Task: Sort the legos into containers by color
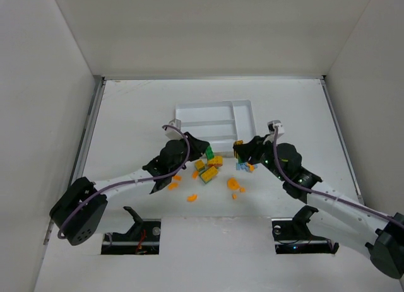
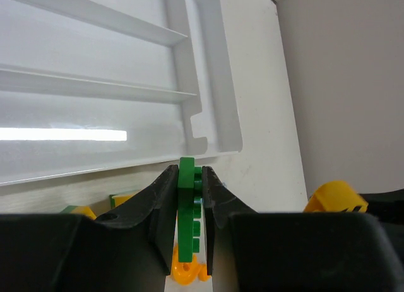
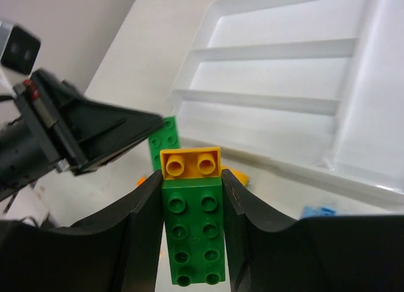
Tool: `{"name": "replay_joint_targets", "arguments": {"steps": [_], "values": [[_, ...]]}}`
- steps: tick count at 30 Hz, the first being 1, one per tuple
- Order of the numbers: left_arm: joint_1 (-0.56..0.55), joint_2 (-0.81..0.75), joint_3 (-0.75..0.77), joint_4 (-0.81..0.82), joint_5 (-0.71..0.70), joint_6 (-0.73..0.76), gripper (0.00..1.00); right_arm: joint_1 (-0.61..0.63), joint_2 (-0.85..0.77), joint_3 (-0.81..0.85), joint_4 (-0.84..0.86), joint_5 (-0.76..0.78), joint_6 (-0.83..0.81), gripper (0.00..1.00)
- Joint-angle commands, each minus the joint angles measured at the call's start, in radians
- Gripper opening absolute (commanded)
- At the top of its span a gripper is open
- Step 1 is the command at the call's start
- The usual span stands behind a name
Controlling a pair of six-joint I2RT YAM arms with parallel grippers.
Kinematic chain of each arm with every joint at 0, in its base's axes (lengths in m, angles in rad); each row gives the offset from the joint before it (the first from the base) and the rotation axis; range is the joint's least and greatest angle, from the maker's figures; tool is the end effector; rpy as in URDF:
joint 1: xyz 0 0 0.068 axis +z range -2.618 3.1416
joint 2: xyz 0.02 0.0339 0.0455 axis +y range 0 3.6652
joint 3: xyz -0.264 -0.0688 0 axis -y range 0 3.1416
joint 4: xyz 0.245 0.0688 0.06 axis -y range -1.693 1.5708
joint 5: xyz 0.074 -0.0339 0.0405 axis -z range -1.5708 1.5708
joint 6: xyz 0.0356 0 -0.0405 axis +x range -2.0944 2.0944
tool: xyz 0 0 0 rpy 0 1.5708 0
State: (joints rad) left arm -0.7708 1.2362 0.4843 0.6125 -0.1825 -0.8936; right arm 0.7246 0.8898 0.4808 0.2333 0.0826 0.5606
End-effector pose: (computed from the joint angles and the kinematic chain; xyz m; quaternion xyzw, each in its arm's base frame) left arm 0.1919 -0.1773 0.2242 -0.1058 0.7464 -0.4368 0.4908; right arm 0.1594 0.1372 0.2571 -0.0363 0.7654 0.3593 0.5327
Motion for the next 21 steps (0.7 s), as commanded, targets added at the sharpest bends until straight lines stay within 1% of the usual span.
{"name": "replay_joint_targets", "arguments": {"steps": [1,3,7,11,14,17,19,21], "values": [[-0.011,0.032,0.083,0.020,-0.012,0.035,0.08,-0.067,-0.043,-0.045,0.024,0.042,0.027,0.18],[-0.023,0.092,0.155,0.030,-0.002,0.057,0.08,-0.102,-0.048,-0.062,0.015,0.089,0.051,0.18],[-0.038,0.261,0.325,0.059,0.015,0.096,0.09,-0.141,-0.042,-0.088,0.003,0.166,0.078,0.18],[-0.029,0.458,0.500,0.110,0.066,0.093,0.10,-0.147,-0.055,-0.110,0.004,0.198,0.094,0.18],[-0.022,0.626,0.661,0.107,0.107,0.081,0.10,-0.141,-0.058,-0.116,0.001,0.210,0.099,0.18],[-0.018,0.735,0.778,0.078,0.112,0.079,0.11,-0.141,-0.068,-0.120,0.001,0.227,0.101,0.18],[-0.015,0.779,0.835,0.052,0.107,0.082,0.12,-0.136,-0.078,-0.125,0.001,0.233,0.102,0.19],[-0.015,0.805,0.872,0.033,0.101,0.090,0.15,-0.133,-0.081,-0.127,0.004,0.229,0.104,0.19]]}}
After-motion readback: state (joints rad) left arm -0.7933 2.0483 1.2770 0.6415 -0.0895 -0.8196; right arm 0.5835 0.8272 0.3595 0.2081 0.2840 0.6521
